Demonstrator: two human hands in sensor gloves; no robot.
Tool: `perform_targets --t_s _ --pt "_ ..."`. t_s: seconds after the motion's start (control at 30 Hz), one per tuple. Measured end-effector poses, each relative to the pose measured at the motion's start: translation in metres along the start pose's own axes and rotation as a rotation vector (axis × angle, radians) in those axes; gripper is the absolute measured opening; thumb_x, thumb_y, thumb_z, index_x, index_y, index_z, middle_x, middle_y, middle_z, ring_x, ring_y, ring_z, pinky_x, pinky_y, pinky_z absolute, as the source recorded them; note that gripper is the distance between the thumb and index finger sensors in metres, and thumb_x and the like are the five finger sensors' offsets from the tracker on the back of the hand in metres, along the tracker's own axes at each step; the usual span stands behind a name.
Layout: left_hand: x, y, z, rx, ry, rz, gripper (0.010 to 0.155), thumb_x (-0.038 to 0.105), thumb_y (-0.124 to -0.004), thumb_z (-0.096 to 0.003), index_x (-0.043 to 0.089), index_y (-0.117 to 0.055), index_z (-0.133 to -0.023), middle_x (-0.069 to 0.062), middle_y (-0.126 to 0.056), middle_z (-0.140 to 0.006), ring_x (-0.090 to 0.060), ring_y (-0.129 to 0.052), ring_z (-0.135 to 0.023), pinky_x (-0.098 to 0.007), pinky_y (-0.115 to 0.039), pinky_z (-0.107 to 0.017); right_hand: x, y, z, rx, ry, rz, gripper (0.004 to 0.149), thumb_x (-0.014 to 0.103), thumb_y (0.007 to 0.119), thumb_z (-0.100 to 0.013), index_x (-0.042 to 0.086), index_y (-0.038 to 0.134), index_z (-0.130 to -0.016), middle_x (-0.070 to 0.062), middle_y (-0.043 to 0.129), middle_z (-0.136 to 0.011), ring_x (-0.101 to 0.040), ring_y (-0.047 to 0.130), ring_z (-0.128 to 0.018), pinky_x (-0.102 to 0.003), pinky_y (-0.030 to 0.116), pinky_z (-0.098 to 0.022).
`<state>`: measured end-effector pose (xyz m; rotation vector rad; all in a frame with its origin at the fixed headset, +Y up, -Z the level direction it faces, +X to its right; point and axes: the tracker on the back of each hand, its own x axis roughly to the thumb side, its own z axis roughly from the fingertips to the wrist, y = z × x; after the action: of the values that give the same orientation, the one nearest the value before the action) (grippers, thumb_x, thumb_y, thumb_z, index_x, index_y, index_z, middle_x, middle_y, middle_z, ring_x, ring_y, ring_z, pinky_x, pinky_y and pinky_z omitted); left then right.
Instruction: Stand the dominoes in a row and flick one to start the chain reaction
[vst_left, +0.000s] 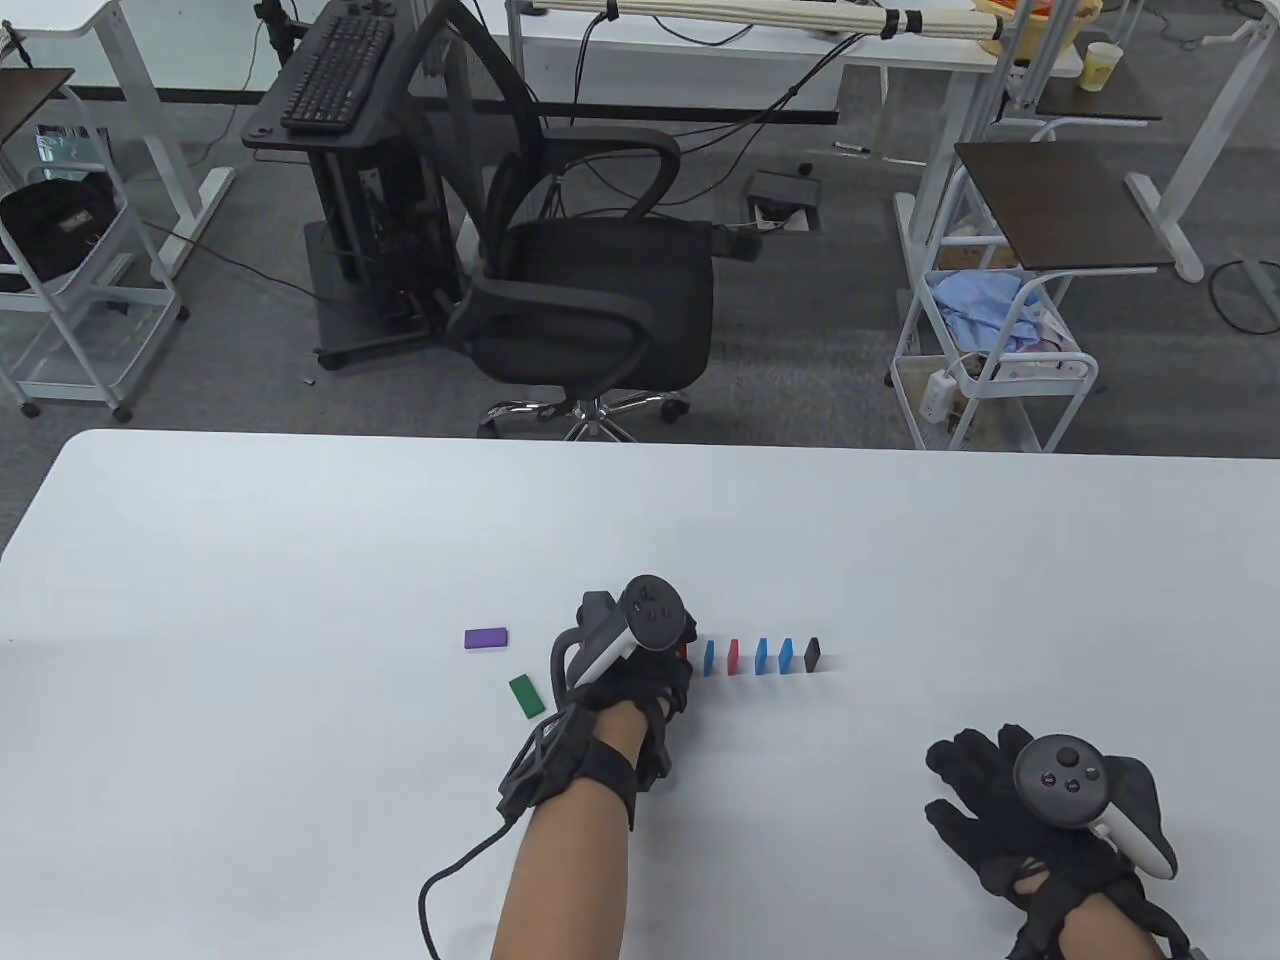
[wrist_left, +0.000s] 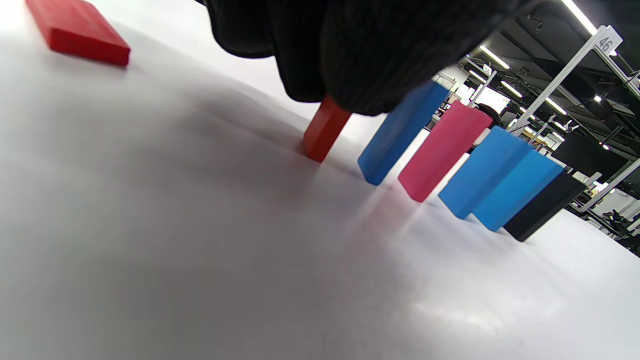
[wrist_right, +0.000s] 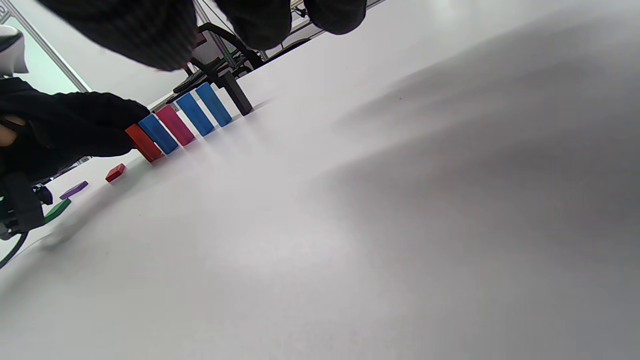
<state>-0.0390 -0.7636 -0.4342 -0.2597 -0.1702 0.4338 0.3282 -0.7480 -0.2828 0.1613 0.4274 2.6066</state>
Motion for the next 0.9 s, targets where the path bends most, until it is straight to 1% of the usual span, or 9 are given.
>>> perform_targets --t_s 0.33,0.53,0.73,0.9 --pt "0.001 -0.001 -0.001 -0.004 0.003 0.001 0.057 0.027 -0.086 -0.0451 0.023 -0.058 -0.094 -0.005 -0.074 -0.099 -0.03 -0.059 -0.101 -0.072 -0.015 -0.069 0.0 0.0 0.0 0.005 0.003 -0.003 0.061 0.051 0.07 -0.054 0.025 0.045 -0.104 -0.014 0.03 -0.116 -0.048 0.003 -0.1 -0.067 0.008 -0.071" --pt "0.001 -0.001 0.0 -0.018 -0.004 0.002 0.065 0.027 -0.087 -0.0446 0.021 -0.051 -0.099 -0.007 -0.066 -0.105 -0.033 -0.055 -0.104 -0.072 -0.013 -0.069 0.0 0.0 0.0 0.008 0.004 -0.003 0.061 0.051 0.07 -0.054 0.025 0.045 -0.104 -0.014 0.03 -0.116 -0.048 0.003 -0.1 -0.067 0.007 -0.071" --pt "-0.002 0.007 0.007 -0.022 -0.006 -0.013 0.068 0.028 -0.088 -0.044 0.021 -0.049 -0.1 -0.007 -0.062 -0.107 -0.034 -0.052 -0.105 -0.072 -0.013 -0.068 -0.001 0.0 0.0 0.006 0.005 -0.006 0.061 0.051 0.07 -0.054 0.025 0.045 -0.104 -0.014 0.03 -0.116 -0.048 0.003 -0.1 -0.067 0.007 -0.071" --pt "-0.009 0.023 0.018 0.0 0.009 -0.035 0.068 0.028 -0.088 -0.044 0.022 -0.05 -0.1 -0.007 -0.061 -0.108 -0.034 -0.052 -0.105 -0.072 -0.012 -0.069 -0.001 0.001 0.0 0.006 0.006 -0.006 0.061 0.051 0.069 -0.054 0.025 0.045 -0.104 -0.014 0.03 -0.116 -0.048 0.003 -0.1 -0.067 0.008 -0.071"
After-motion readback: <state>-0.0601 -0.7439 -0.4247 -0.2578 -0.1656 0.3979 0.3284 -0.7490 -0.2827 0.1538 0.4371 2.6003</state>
